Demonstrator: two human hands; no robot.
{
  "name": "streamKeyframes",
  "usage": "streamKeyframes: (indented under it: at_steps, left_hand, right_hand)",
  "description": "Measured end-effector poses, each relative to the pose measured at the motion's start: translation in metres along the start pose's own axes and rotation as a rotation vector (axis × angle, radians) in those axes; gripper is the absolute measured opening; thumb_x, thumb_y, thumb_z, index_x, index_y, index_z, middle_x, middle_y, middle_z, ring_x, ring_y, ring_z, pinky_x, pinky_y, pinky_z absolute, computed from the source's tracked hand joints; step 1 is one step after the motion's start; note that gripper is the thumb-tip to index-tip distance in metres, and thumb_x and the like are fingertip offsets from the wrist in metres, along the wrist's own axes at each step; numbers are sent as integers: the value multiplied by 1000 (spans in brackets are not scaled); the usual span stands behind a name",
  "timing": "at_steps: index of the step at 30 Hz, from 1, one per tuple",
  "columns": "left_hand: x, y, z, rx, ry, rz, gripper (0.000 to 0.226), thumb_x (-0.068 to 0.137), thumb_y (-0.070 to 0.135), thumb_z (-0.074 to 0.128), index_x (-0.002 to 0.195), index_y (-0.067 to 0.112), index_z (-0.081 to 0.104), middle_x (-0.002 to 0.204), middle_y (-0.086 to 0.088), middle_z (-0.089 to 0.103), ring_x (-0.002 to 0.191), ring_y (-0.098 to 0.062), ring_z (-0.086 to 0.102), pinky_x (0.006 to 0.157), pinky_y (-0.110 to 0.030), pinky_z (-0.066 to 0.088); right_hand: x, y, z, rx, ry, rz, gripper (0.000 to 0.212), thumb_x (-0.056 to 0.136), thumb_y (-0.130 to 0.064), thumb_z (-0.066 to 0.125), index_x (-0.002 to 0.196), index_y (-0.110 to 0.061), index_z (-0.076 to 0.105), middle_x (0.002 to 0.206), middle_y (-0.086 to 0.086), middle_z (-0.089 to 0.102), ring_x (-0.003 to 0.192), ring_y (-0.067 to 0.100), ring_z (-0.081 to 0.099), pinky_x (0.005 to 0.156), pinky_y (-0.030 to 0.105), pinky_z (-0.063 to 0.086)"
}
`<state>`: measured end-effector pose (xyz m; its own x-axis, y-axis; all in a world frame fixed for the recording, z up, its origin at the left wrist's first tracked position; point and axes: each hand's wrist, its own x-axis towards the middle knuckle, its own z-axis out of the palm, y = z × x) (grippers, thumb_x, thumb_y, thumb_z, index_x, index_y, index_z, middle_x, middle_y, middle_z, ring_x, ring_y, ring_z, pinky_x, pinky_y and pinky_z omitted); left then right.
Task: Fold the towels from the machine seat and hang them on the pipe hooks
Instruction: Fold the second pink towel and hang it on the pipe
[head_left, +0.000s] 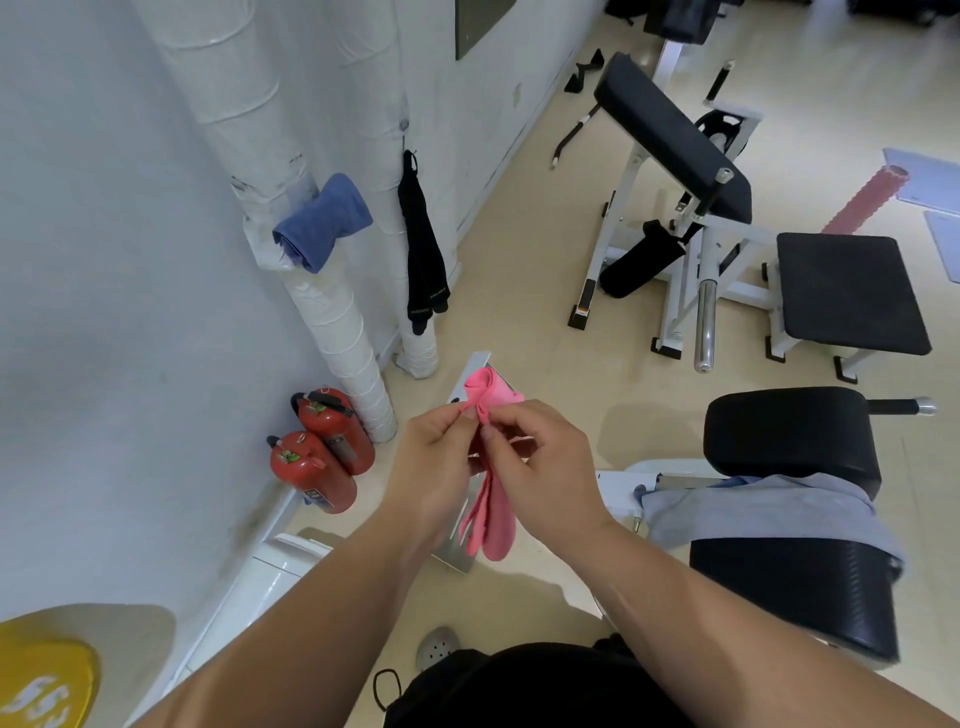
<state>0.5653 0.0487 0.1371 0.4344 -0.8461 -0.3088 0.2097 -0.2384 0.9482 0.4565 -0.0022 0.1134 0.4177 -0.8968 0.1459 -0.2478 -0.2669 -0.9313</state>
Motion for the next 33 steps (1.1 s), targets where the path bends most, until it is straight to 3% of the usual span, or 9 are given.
streamKeyframes:
  at_steps: [5,7,10,13,16,20,24,31,33]
  left_hand:
    - [6,-2,-13,112,-21,109,23,98,24,58,96,12,77,93,-26,73,94,-46,69,93,-62,53]
    - [10,-3,-19,178,-45,127,29,95,31,55,93,8,74,89,-35,65,76,-44,65,85,-69,51]
    - [12,1,-29,346,-100,153,23,102,22,53,97,12,73,91,-30,67,76,-37,63,83,-61,53]
    - [13,11,-39,537,-209,205,22,104,20,52,99,25,73,90,-15,71,86,-37,65,77,-51,55]
    - [16,26,-47,600,-250,197,23,104,14,52,95,24,70,64,16,65,51,-2,58,47,-20,45]
    - [12,47,-49,607,-290,179,21,106,7,46,101,8,66,45,27,50,42,9,48,44,-6,37]
    - [12,57,-53,628,-313,143,23,108,13,42,103,9,64,42,25,47,39,7,47,38,-16,39]
    - [23,44,-69,566,-257,89,25,108,15,42,91,13,60,42,16,39,33,-6,37,45,-26,26]
    - [21,45,-66,479,-262,67,25,109,13,41,93,11,60,41,16,39,31,-7,37,44,-26,24]
  right_hand:
    - [2,-4,-7,-2,-194,3,30,86,-8,52,101,-14,77,103,-2,65,92,9,63,79,17,47]
    - [7,-4,-14,-78,-132,9,31,82,-13,54,100,-19,78,101,-5,65,91,7,61,77,17,44]
    - [24,-2,-33,-272,-96,-94,34,83,-13,62,110,-29,73,110,-7,56,107,5,53,92,15,40]
    - [42,1,-51,-356,-401,-155,36,79,-19,65,113,-26,72,129,-1,50,131,9,41,107,17,32]
    - [53,2,-59,-367,-548,-178,18,82,-18,76,98,-21,70,123,1,55,119,13,51,100,22,40]
    - [63,8,-62,-359,-611,-204,14,85,-20,79,86,-12,68,111,5,62,103,24,59,92,34,46]
    - [66,22,-62,-505,-692,-195,19,86,-32,77,93,-13,76,116,-2,63,105,16,58,96,37,47]
    - [64,-7,-80,-207,-471,-104,19,85,-27,79,77,-14,67,90,-1,73,87,18,68,84,43,54]
    - [61,-14,-78,-75,-435,-53,20,85,-21,78,77,-18,60,77,-3,68,70,19,62,67,41,54]
